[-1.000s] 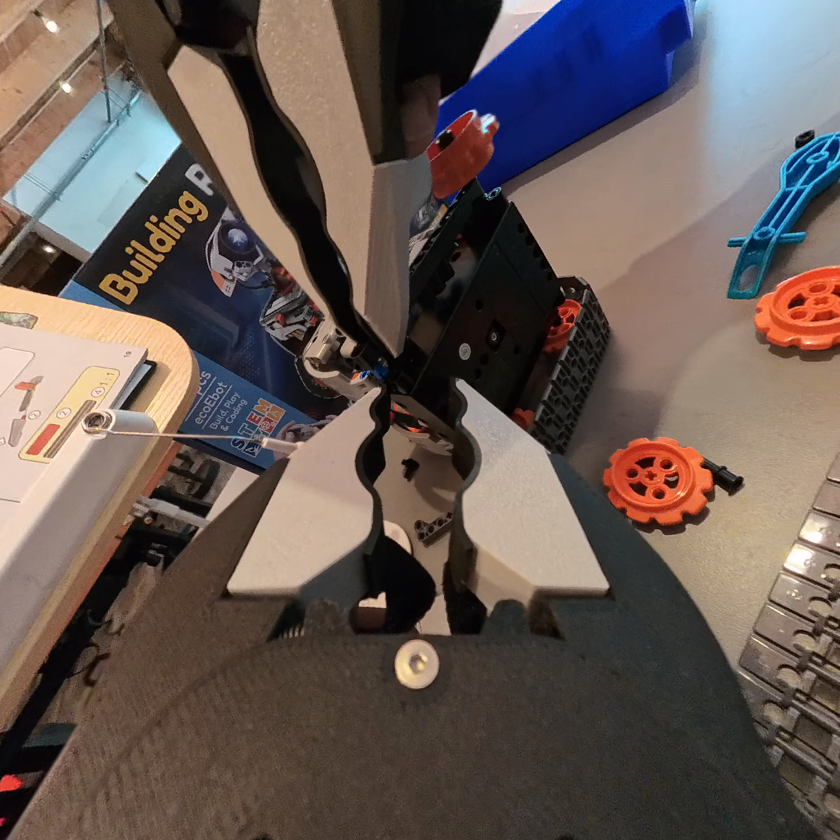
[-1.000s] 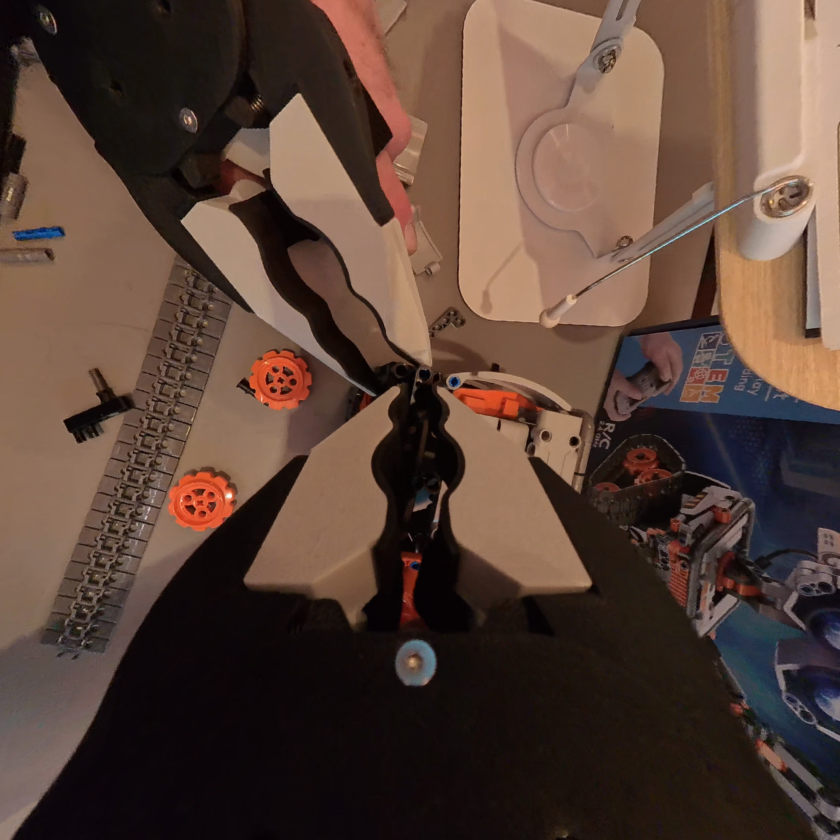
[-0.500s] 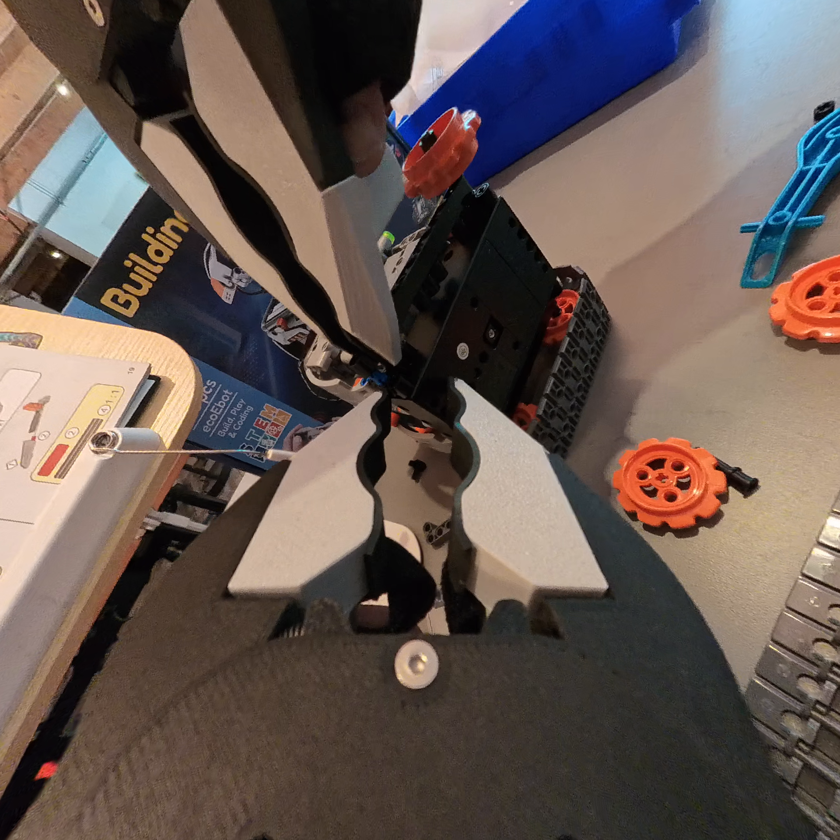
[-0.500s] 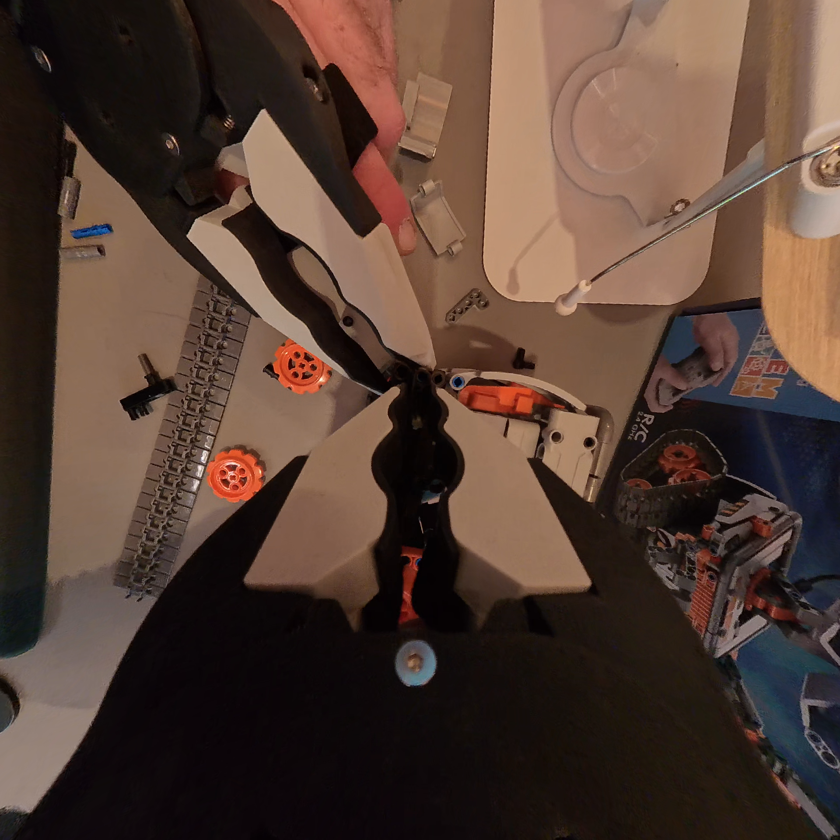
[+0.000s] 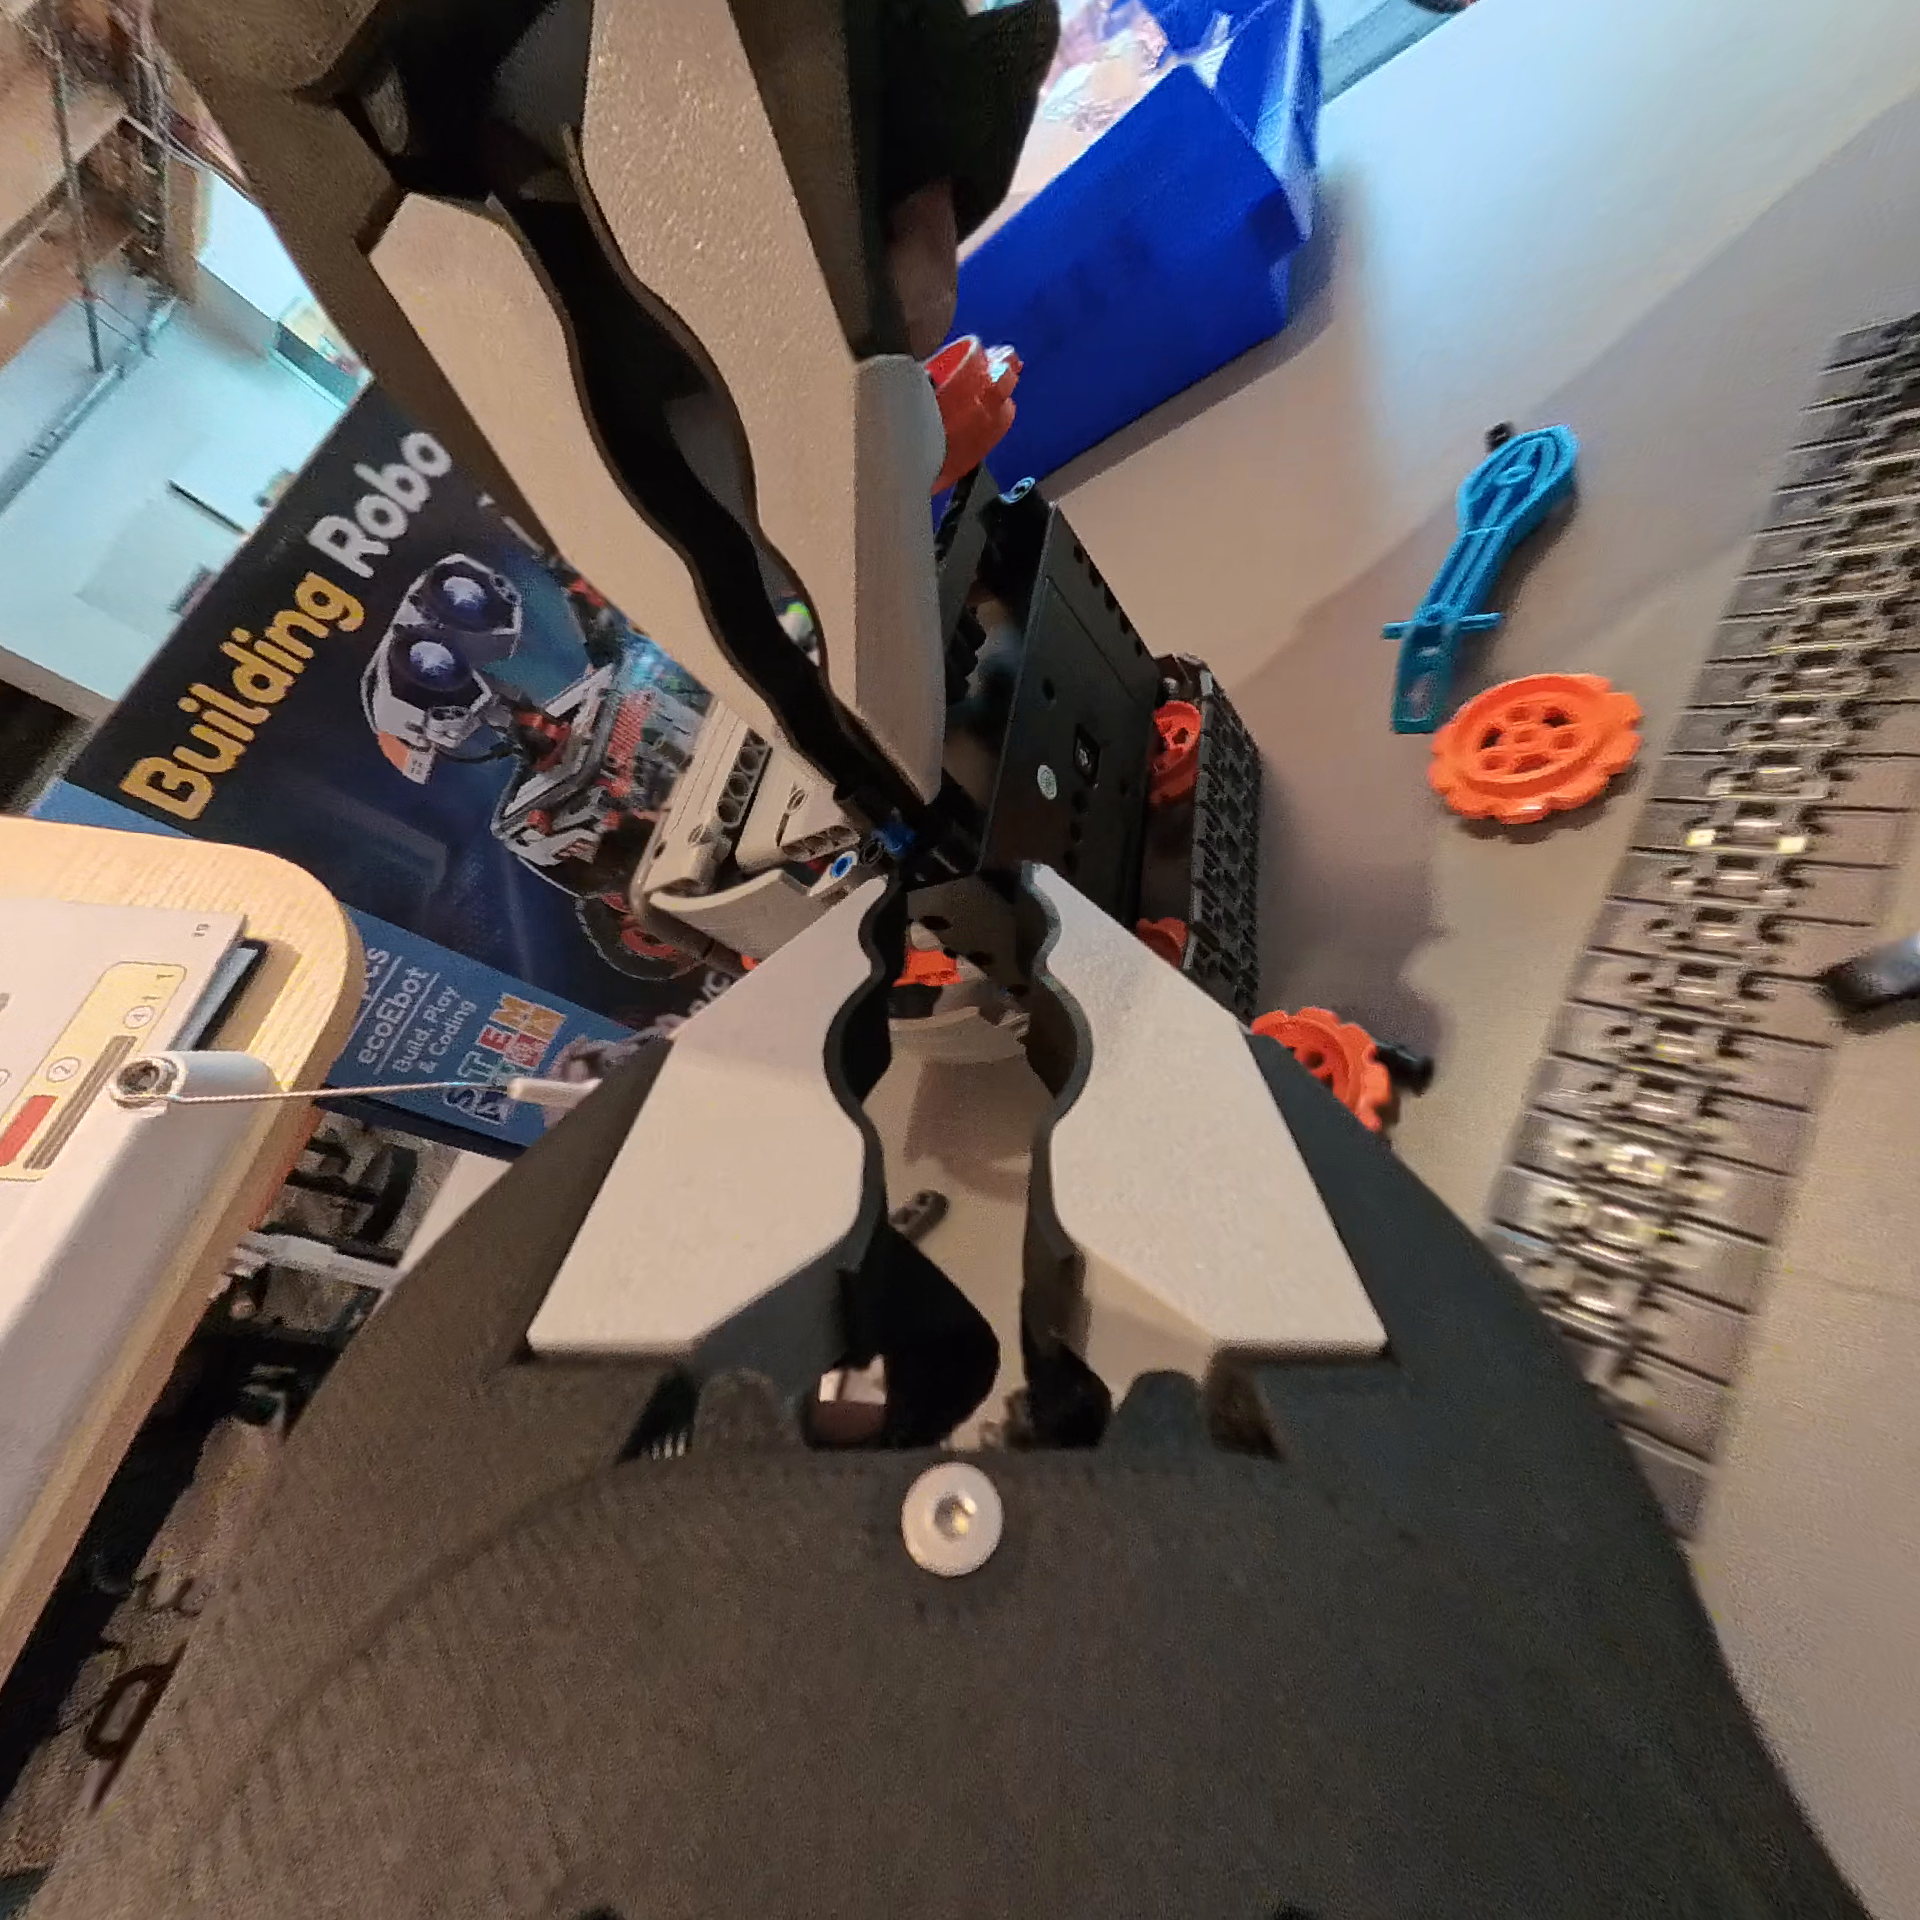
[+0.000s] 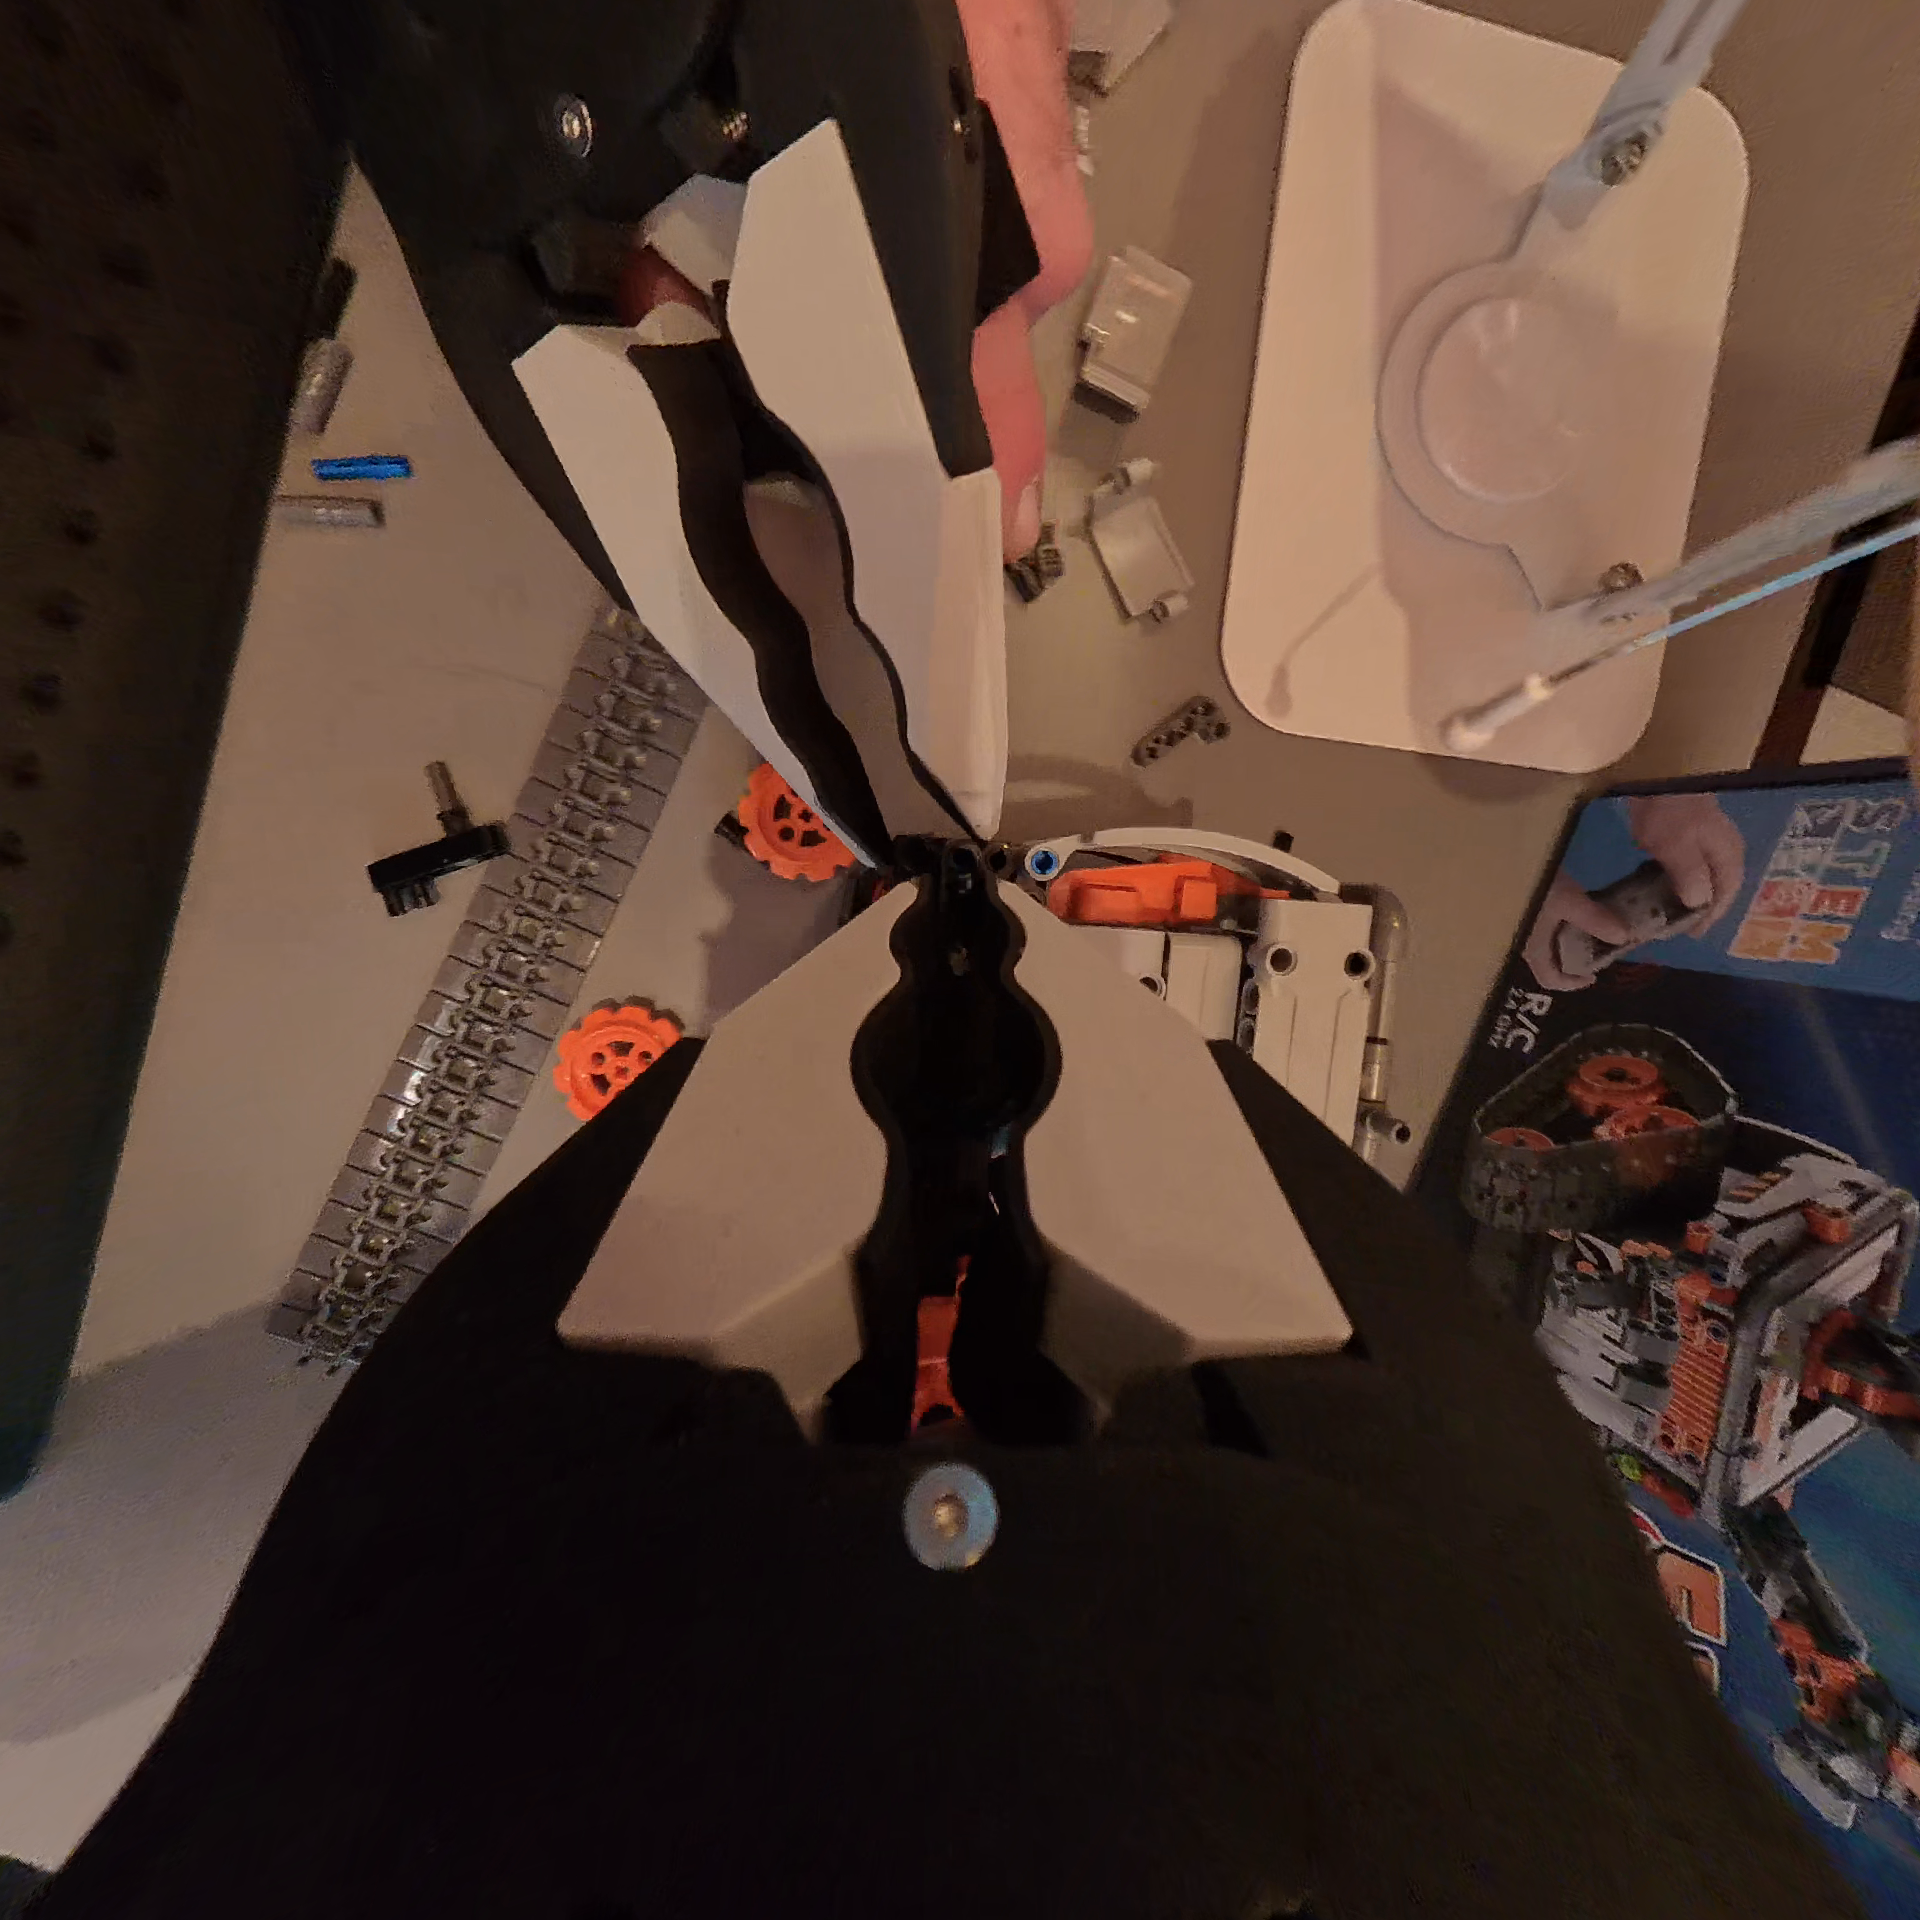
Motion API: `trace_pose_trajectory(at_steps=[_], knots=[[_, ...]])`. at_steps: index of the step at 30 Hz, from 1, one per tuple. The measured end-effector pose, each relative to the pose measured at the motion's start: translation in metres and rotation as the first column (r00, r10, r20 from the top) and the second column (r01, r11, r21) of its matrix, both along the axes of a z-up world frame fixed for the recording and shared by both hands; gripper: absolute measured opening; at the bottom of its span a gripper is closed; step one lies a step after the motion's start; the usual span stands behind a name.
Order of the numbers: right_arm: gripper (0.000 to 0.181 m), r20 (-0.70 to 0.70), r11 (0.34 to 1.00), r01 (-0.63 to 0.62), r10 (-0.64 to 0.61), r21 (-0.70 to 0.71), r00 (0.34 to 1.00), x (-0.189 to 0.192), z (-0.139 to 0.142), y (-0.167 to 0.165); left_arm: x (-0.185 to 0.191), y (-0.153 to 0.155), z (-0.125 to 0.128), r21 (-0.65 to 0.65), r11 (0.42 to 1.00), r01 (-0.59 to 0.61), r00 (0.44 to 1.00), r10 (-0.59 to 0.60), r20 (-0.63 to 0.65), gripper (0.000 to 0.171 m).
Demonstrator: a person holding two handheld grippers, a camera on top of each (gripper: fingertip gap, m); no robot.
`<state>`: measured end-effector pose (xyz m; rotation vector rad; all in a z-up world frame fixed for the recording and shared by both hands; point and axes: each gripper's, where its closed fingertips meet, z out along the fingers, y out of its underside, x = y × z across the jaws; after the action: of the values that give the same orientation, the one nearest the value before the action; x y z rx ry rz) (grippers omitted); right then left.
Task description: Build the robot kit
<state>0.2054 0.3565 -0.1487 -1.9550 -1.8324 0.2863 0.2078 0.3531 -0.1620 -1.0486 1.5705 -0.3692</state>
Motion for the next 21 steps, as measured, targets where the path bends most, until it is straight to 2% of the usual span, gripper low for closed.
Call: trace_pose_trajectory(at_steps=[1, 5, 8, 13, 16, 21], knots=[[0.004, 0.002, 1.000, -0.015, 0.015, 0.005, 1.000, -0.002, -0.001, -0.007, -0.002, -0.007, 0.000, -0.013, 1.000, -0.003, 1.000, 0.003, -0.006, 0.019], [0.005, -0.002, 0.999, -0.032, 0.032, 0.031, 0.999, -0.013, -0.001, -0.029, -0.012, -0.029, -0.001, -0.034, 0.998, -0.045, 0.998, 0.047, 0.043, 0.022], [0.007, -0.023, 0.994, -0.022, 0.024, 0.106, 0.999, -0.021, 0.003, -0.033, -0.012, -0.035, 0.002, -0.019, 0.998, -0.063, 0.995, 0.064, 0.071, 0.022], [0.012, -0.072, 0.991, 0.038, -0.029, 0.125, 0.997, -0.013, 0.008, -0.028, -0.010, -0.035, 0.010, -0.046, 0.996, -0.078, 0.989, 0.083, 0.120, 0.026], [0.006, -0.080, 0.993, 0.041, -0.032, 0.107, 0.996, -0.009, 0.007, -0.027, -0.008, -0.033, 0.007, -0.056, 0.994, -0.095, 0.988, 0.101, 0.118, 0.025], [0.005, -0.127, 0.996, 0.050, -0.041, 0.069, 0.991, -0.010, 0.006, -0.024, -0.007, -0.027, 0.008, -0.101, 0.989, -0.111, 0.982, 0.125, 0.139, 0.024]])
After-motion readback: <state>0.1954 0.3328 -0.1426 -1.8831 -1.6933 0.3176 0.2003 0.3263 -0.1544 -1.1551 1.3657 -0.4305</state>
